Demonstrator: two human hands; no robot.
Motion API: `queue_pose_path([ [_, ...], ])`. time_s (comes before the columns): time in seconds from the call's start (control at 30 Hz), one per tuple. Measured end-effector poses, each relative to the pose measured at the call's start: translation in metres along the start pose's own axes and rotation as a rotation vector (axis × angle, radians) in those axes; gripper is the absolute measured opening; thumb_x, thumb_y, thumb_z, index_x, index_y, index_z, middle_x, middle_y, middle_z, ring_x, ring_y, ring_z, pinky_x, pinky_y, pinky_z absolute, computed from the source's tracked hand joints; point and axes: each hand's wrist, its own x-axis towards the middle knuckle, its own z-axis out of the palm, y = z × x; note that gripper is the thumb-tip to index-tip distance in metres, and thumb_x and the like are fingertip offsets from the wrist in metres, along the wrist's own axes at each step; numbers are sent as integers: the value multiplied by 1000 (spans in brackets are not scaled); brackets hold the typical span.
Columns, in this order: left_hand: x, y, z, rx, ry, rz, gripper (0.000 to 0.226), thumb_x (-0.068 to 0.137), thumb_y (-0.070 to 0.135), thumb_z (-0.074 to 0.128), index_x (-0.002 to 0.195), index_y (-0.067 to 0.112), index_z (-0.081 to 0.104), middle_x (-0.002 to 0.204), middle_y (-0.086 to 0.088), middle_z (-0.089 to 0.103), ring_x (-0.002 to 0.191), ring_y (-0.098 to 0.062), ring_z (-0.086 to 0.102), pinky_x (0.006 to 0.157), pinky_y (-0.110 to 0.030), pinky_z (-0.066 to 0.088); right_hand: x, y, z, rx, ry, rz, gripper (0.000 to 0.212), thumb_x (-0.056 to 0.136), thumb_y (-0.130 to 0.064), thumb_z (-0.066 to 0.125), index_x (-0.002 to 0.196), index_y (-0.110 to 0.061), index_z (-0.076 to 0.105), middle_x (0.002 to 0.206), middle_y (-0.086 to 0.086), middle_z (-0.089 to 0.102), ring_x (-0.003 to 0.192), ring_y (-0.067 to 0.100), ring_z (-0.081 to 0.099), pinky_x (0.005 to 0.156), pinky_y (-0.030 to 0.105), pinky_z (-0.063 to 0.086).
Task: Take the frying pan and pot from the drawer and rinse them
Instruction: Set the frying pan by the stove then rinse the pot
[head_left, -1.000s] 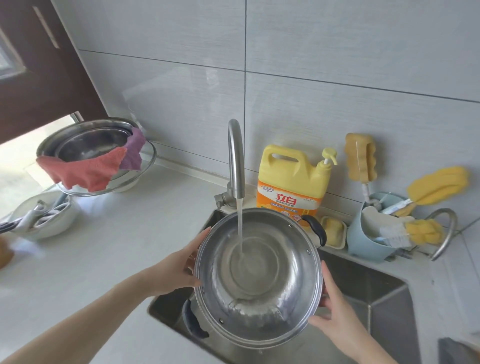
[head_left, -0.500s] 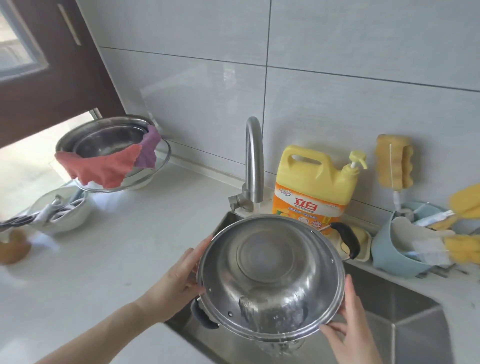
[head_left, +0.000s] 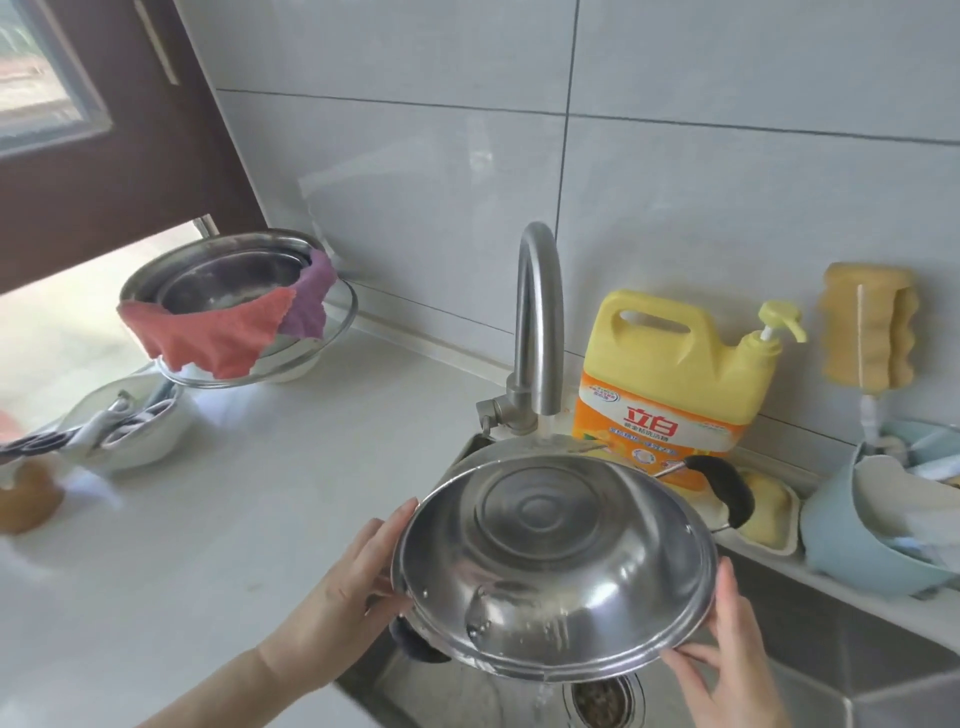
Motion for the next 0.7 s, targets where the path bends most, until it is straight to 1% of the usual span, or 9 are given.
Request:
queue_pose_path([
  [0.1,0,-6,4,-14,12,-37,112,79,-14,69,149,55,16,134,24,39,100,-3,61,77,-19,58,5,-2,1,21,8,-22,142,58,23,79,149,-53,2,117,6,43,98,-9,60,73,12,56],
  [0.17,-4,-8,-2,1,33,-40,114,78,-16,71,148,56,16,134,30,38,104,-3,59,78,-19,58,8,-9,6,49,-4,-28,138,62,20,78,148,-55,1,122,8,44,94,-11,62,74,16,57],
  [0.23,-10,-10,-10,32,55,-39,116,76,-16,73,149,54,16,137,35,36,113,0,55,79,-20,58,10,-14,12,59,-26,-44,136,64,18,78,148,-55,0,127,-3,42,93,-10,63,74,21,59],
  [0.33,-15,-9,-17,57,75,-41,117,75,-15,73,148,56,15,137,39,34,116,5,52,80,-19,58,11,-18,17,52,-59,-59,134,66,17,77,148,-56,-1,126,-25,38,95,-12,62,73,26,60],
  [0.43,-7,-3,-10,39,55,-38,115,78,-12,73,147,59,14,135,43,32,111,3,54,78,-18,57,9,-14,9,52,-32,-47,135,65,20,76,147,-58,2,126,-2,41,94,-11,63,73,27,59],
  [0.5,5,4,2,12,35,-23,113,80,-9,72,145,61,14,133,45,30,111,3,54,79,-16,56,6,-6,-4,38,-1,-51,138,62,24,76,148,-56,4,123,7,43,98,-9,61,75,18,58],
  [0.57,17,10,16,-28,10,-8,107,82,-3,70,146,61,13,135,42,30,117,3,52,83,-24,58,3,2,-19,17,25,-49,140,58,28,76,149,-54,7,129,-7,43,104,-9,58,75,11,55],
  [0.63,26,16,28,-71,-9,-3,106,83,-4,69,146,61,13,136,39,29,123,7,47,85,-31,59,-1,8,-33,-2,35,-35,142,54,31,75,149,-53,10,132,-33,37,108,-12,55,73,8,54],
  [0.7,31,19,35,-89,-13,-6,109,83,-8,69,146,61,13,135,38,30,124,11,43,85,-31,59,-3,8,-41,-3,20,-10,143,54,31,75,148,-55,10,131,-43,34,109,-13,54,74,8,53],
])
